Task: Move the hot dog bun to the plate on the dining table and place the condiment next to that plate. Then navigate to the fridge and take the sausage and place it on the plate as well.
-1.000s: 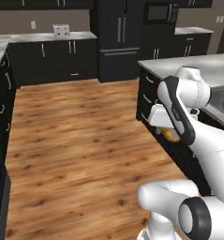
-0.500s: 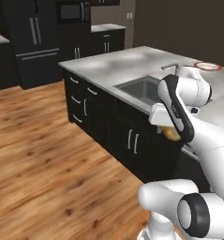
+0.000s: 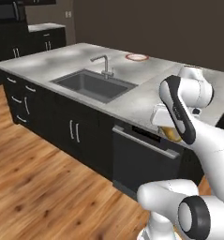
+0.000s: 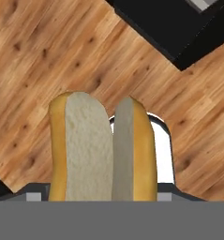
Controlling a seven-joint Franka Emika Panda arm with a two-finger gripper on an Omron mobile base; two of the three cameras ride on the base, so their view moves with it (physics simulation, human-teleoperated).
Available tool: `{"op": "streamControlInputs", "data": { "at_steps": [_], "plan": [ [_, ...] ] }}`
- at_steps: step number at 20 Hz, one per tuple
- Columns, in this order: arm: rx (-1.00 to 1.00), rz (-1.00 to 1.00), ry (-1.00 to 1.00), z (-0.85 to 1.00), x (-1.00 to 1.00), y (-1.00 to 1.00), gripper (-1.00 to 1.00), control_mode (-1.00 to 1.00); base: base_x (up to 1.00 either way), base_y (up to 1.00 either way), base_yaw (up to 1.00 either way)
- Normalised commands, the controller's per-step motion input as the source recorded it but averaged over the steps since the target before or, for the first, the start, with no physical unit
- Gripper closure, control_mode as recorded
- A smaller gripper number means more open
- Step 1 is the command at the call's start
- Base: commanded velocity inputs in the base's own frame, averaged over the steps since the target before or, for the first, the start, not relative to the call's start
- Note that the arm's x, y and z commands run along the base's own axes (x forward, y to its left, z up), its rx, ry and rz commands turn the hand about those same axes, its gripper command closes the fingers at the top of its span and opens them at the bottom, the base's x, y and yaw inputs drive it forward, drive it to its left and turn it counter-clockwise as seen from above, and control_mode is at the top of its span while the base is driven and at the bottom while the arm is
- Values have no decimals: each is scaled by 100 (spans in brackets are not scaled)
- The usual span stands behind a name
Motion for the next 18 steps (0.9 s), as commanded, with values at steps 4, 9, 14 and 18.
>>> {"op": "streamControlInputs", "data": {
  "at_steps": [4,9,14,18],
  "plan": [
    [0,0,0,0,0,0,100,100,-5,-100,-43],
    [0,0,0,0,0,0,100,100,29,-100,-33],
    [0,0,0,0,0,0,100,100,72,-100,-10],
    [0,0,0,0,0,0,100,100,92,-100,5]
  ]
}}
